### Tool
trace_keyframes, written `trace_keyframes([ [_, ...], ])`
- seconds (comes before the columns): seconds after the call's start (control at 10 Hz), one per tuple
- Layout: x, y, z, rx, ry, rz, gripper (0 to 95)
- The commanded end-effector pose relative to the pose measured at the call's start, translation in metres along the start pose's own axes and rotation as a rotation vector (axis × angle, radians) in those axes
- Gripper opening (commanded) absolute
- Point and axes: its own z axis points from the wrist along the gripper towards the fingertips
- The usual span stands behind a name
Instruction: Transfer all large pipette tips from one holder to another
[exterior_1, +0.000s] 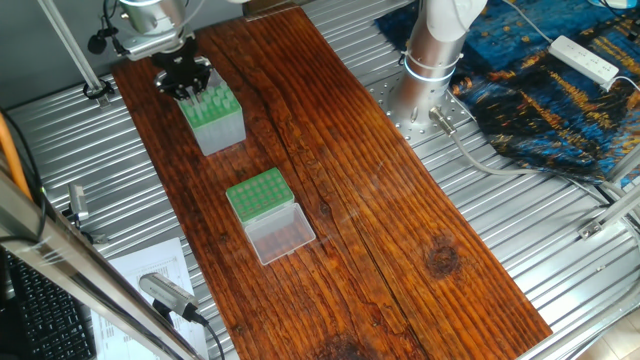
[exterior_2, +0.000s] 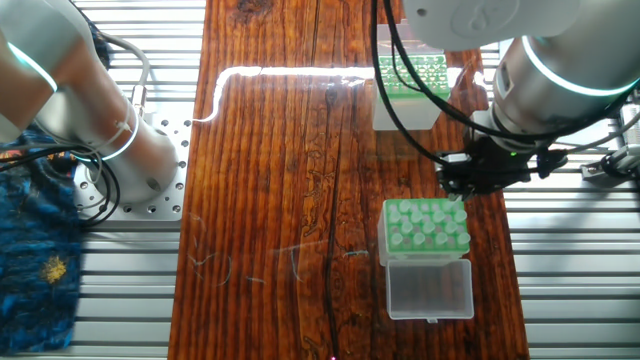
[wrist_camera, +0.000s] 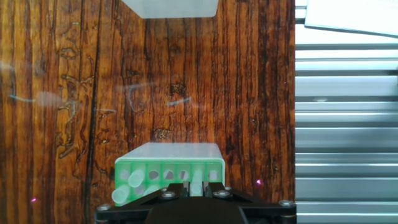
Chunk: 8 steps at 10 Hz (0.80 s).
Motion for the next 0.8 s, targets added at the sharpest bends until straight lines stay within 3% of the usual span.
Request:
trace_keyframes([
  [0.1, -0.0005, 0.0006, -0.0023, -0.002, 0.000, -0.001, 0.0],
  [0.8, 0.0004, -0.0008, -0.0119, -0.018, -0.002, -0.010, 0.0],
])
